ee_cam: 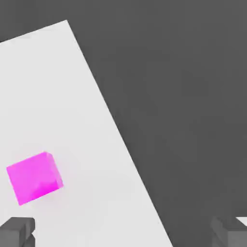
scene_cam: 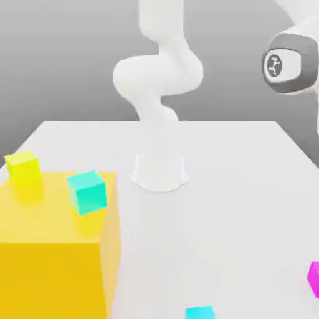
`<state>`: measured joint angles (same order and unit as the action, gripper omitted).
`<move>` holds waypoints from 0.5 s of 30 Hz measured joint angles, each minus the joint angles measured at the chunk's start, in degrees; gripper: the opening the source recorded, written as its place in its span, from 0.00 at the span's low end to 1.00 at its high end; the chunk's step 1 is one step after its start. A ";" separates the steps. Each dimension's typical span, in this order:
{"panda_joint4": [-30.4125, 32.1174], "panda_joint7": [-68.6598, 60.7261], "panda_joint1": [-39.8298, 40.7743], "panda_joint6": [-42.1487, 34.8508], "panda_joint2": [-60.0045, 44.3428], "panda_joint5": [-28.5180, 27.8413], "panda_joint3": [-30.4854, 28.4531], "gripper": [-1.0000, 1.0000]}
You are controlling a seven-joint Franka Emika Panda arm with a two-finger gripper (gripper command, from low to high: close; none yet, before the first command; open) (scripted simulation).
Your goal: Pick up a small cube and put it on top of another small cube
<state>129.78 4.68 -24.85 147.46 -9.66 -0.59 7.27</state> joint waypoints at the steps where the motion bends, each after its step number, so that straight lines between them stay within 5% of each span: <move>1: -0.08 -0.93 -0.60 0.58 -2.10 -0.89 0.40 0.50; 9: -2.00 -3.22 -5.41 8.48 -18.84 -8.01 0.08 0.50; 10: -2.34 -2.97 -5.74 9.70 -20.45 -8.41 -0.31 0.00; 15: -2.35 -2.96 -5.73 9.59 -20.45 -8.41 -0.29 0.00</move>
<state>127.44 1.71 -30.58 157.04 -30.11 -9.00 6.98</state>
